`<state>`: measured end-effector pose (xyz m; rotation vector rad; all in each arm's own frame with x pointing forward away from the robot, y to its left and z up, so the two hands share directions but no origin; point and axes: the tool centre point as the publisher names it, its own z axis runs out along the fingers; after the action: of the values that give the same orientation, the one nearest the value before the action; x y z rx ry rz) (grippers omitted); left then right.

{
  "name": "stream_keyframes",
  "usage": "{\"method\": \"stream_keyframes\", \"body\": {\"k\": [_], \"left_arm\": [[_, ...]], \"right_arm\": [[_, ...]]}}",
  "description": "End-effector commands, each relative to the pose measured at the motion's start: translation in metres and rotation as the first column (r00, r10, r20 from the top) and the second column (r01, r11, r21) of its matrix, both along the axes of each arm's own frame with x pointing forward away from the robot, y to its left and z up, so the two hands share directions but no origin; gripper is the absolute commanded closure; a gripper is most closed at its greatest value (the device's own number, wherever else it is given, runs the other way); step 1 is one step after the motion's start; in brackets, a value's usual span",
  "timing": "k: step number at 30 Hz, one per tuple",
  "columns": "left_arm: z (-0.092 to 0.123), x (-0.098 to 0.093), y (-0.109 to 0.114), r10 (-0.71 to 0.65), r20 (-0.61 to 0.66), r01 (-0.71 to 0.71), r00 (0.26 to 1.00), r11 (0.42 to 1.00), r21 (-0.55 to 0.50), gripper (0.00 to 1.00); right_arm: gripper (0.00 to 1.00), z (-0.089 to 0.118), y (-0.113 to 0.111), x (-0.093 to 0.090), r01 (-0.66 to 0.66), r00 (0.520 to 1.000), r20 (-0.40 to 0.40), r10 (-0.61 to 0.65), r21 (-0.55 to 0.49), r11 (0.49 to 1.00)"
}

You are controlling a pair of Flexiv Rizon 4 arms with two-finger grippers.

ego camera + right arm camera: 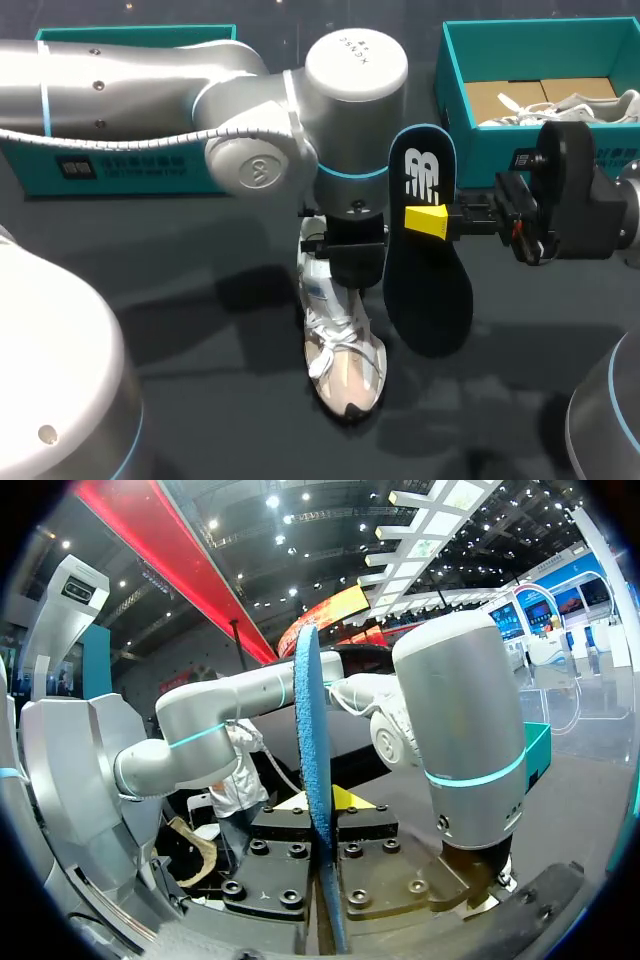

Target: Take the shoe out of the shoebox, open the shoe tongue, remove and reinsert the insole, then place the shoe into the shoebox

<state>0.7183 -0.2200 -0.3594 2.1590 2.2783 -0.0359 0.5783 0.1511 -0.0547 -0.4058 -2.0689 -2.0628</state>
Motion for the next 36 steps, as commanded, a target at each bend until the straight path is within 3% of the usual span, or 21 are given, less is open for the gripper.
{"method": "stream_keyframes", "body": {"k": [1, 17, 18, 19, 20, 23, 24, 25, 30, 36], "left_arm": [[-0.008, 0.002, -0.011, -0.008, -0.001, 0.008, 1.0, 1.0, 0.018, 1.0], [-0.017, -0.002, -0.019, -0.081, -0.002, 0.081, 0.997, 0.996, 0.019, 1.0], [-0.018, -0.003, -0.02, -0.086, -0.001, 0.086, 0.996, 0.996, 0.023, 0.94], [-0.018, -0.003, -0.02, -0.086, -0.002, 0.086, 0.996, 0.996, 0.024, 0.77], [-0.018, -0.003, -0.02, -0.085, -0.001, 0.085, 0.996, 0.996, 0.024, 0.67], [-0.017, -0.001, -0.023, -0.065, -0.002, 0.065, 0.998, 0.998, 0.011, 0.51], [-0.016, 0.0, -0.024, -0.055, 0.0, 0.055, 0.998, 0.998, 0.001, 0.16], [-0.014, 0.002, -0.026, -0.049, -0.004, 0.049, 0.999, 0.999, -0.008, 0.02], [0.006, 0.01, -0.029, -0.01, -0.02, 0.008, 1.0, 0.996, -0.094, 0.0], [0.05, 0.019, -0.029, 0.064, -0.024, -0.068, 0.998, 0.961, -0.267, 0.0]], "right_arm": [[1.0, 0.0, -0.003, -0.011, 0.058, 0.998, 0.001, -0.058, -0.015, 0.998], [1.0, 0.0, -0.003, -0.011, 0.058, 0.998, 0.001, -0.058, -0.015, 0.998], [1.0, 0.0, -0.003, -0.011, 0.058, 0.998, 0.001, -0.058, -0.015, 0.998], [1.0, 0.0, -0.003, -0.011, 0.058, 0.998, 0.001, -0.058, -0.015, 0.998], [1.0, 0.0, -0.003, -0.011, 0.058, 0.998, 0.001, -0.058, -0.015, 0.998], [1.0, 0.0, -0.003, -0.011, 0.058, 0.998, 0.001, -0.058, -0.015, 0.998], [1.0, 0.0, -0.003, -0.011, 0.058, 0.998, 0.001, -0.058, -0.015, 0.998], [1.0, 0.0, -0.003, -0.011, 0.058, 0.998, 0.001, -0.058, -0.015, 0.998], [1.0, 0.0, -0.003, -0.011, 0.058, 0.998, 0.001, -0.058, -0.015, 0.998], [1.0, 0.0, -0.003, -0.011, 0.058, 0.998, 0.001, -0.058, -0.015, 0.998]]}}
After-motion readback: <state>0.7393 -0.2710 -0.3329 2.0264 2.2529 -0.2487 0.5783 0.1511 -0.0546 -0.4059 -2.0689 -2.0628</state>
